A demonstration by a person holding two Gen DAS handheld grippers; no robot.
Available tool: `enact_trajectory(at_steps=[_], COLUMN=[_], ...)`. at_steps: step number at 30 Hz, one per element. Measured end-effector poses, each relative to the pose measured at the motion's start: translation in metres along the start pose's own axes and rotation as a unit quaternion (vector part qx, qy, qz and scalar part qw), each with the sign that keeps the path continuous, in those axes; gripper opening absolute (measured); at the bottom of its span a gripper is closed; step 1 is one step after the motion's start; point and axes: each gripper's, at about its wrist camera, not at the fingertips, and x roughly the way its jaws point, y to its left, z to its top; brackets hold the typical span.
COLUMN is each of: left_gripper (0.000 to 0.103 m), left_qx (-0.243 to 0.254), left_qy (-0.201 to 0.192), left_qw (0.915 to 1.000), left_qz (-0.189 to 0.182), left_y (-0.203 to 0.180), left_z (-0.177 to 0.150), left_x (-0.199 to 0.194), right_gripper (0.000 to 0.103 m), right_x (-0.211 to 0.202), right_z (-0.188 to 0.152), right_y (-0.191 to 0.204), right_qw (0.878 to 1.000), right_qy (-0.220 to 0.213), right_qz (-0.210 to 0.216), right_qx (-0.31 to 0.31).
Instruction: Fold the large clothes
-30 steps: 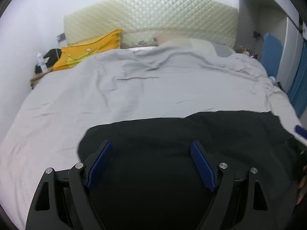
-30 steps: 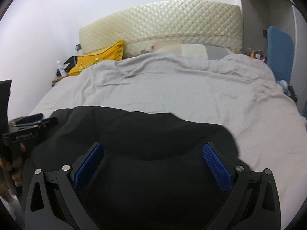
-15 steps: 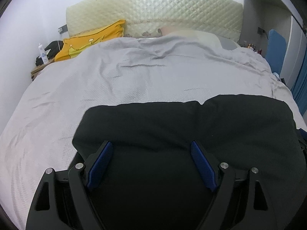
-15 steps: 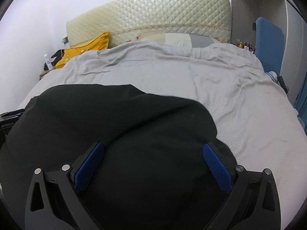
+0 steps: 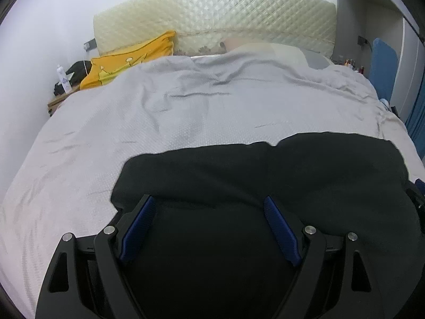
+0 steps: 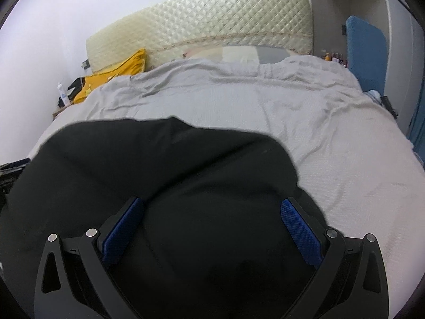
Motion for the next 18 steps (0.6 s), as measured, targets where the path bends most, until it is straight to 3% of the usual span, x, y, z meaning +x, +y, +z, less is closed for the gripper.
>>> enact_trajectory(at_steps=[6, 11, 18], left_gripper=[0.085, 0.085, 0.085], left_qx=[-0.020, -0.015, -0.009], left_qy=[-0.022, -0.041, -0.083], left_qw=[0.9992, 0.9989, 0.9963], left_qz=[-0.025, -0.018, -0.021], left_y=[-0.003, -0.007, -0.010], left_z=[0.016, 0.031, 0.047], left_x=[-0.056, -0.101, -0.196], right_gripper=[0.103, 0.103, 0.103], right_x=[-0.045, -0.096, -0.191], right_z=[0.023, 0.048, 0.082], right_y=[0.011, 0.026, 0.052], right_qw=[0.999, 0.997, 0.990], right_qy=[-0.030, -0.071, -0.136], right_qz=[0.017, 0.025, 0.032], right_qx=[0.008, -0.003, -0.015])
